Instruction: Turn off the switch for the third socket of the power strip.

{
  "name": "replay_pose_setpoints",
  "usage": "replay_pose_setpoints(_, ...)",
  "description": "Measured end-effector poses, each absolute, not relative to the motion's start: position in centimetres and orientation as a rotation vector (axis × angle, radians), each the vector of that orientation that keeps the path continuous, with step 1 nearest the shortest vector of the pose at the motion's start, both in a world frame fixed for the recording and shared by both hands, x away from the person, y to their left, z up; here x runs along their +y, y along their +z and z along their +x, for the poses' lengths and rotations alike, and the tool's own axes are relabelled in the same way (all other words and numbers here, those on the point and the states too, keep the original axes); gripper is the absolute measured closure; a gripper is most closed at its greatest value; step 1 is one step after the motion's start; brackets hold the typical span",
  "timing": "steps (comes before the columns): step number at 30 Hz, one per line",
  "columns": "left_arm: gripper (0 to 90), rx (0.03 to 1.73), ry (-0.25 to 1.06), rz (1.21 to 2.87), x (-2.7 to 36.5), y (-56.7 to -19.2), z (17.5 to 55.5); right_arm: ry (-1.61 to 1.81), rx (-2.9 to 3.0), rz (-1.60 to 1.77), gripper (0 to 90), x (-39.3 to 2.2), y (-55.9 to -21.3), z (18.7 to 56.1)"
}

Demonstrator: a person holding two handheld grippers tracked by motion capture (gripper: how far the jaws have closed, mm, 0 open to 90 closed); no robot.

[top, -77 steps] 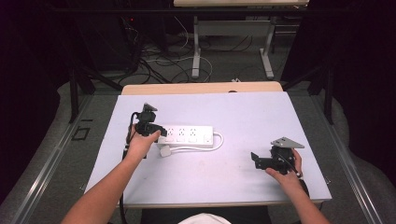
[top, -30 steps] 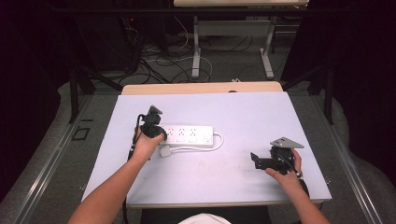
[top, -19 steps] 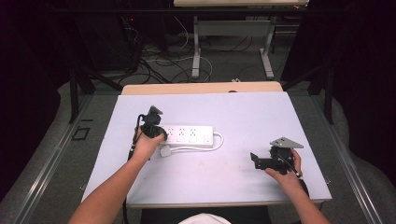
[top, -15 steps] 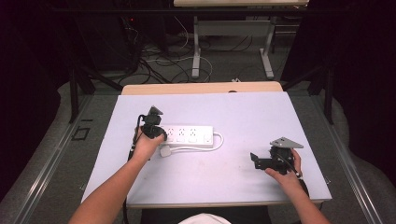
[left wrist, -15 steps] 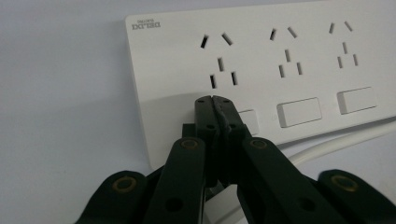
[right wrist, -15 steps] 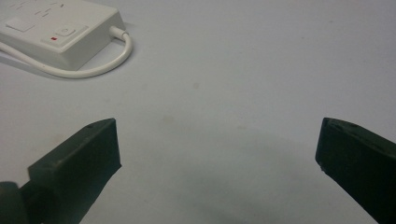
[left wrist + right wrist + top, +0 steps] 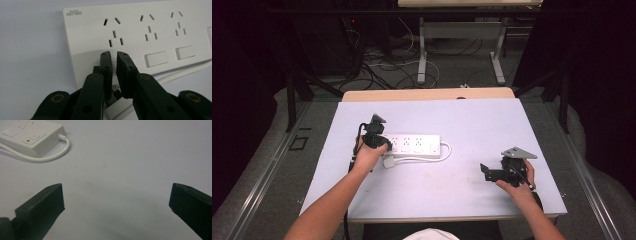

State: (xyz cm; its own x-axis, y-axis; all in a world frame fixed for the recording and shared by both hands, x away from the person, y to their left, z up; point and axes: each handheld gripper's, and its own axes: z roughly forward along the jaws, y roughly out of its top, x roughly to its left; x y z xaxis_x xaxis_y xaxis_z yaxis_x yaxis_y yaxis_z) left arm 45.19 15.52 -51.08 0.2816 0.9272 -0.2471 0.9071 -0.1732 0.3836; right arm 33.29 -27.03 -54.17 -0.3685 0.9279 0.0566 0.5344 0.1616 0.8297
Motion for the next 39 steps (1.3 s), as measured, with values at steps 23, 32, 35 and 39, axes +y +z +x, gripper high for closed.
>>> replay_pose_setpoints(23,50.7,1.505,0.166,2.117,15.4,-50.8,44.8,1.098,1.979,1.367,0.0,-27.1,-54.2,33.4)
replay_pose_setpoints(32,38.7,1.435,0.261,2.150,15.2,-50.4,44.7,1.097,1.979,1.364,0.0,-27.0,-54.2,33.4)
replay_pose_setpoints(35,37.5,1.396,0.291,2.154,15.2,-50.0,44.6,1.099,1.979,1.367,0.0,-27.0,-54.2,33.4)
replay_pose_setpoints(39,34.5,1.351,0.324,2.155,15.2,-49.5,44.5,1.091,1.976,1.362,0.0,-27.1,-54.1,33.4)
